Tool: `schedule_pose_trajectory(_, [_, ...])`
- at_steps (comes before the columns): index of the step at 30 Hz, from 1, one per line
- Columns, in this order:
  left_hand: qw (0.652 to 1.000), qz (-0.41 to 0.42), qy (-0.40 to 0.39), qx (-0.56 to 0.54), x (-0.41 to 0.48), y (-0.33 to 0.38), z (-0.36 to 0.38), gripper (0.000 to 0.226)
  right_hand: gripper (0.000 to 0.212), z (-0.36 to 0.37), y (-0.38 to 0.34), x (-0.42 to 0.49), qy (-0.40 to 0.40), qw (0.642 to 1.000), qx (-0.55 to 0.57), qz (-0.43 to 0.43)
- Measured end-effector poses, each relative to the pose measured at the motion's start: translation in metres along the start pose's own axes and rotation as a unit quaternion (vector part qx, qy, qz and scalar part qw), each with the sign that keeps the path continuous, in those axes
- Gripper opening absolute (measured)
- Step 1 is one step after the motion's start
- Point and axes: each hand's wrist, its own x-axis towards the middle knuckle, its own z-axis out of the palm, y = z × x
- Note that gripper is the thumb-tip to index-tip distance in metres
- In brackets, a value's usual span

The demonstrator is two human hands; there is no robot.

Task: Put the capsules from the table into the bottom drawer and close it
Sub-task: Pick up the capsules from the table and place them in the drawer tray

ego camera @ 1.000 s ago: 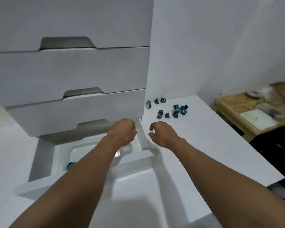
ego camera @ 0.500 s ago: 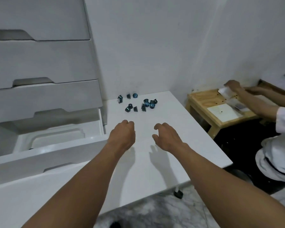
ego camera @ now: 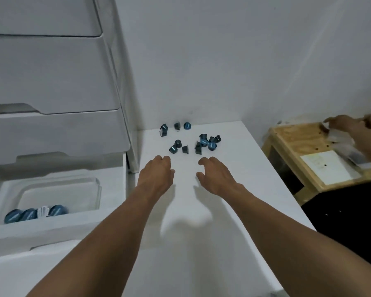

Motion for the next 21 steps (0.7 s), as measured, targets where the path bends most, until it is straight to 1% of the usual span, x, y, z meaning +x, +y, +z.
schedule_pose_trajectory(5, [1.000, -0.006, -0.019, -0.014, 0.073, -0.014, 0.017, 0.030, 0.044, 0.006, 0.002, 0.081, -0.013, 1.000, 0.012, -0.014])
schedule_pose_trajectory(7, [0.999, -0.010, -0.027, -0.025, 0.097, -0.018, 0.026, 0.031, 0.042, 0.011, 0.003, 0.108, -0.013, 0.999, 0.029, -0.023])
schedule_pose_trajectory(11, [0.998, -0.001, -0.040, -0.038, 0.140, -0.025, 0.051, 0.031, 0.036, 0.027, 0.010, 0.159, -0.032, 0.999, 0.023, -0.033])
schedule_pose_trajectory(17, [0.993, 0.009, -0.067, -0.097, 0.190, -0.037, 0.092, 0.033, 0.052, 0.059, 0.024, 0.221, -0.086, 0.996, 0.031, -0.019])
schedule_pose_trajectory(20, [0.993, 0.022, -0.078, -0.090, 0.207, -0.042, 0.110, 0.046, 0.052, 0.079, 0.031, 0.239, -0.094, 0.995, 0.026, -0.025])
schedule_pose_trajectory(21, [0.993, 0.024, -0.082, -0.083, 0.211, -0.044, 0.115, 0.046, 0.050, 0.085, 0.033, 0.243, -0.094, 0.995, 0.022, -0.029])
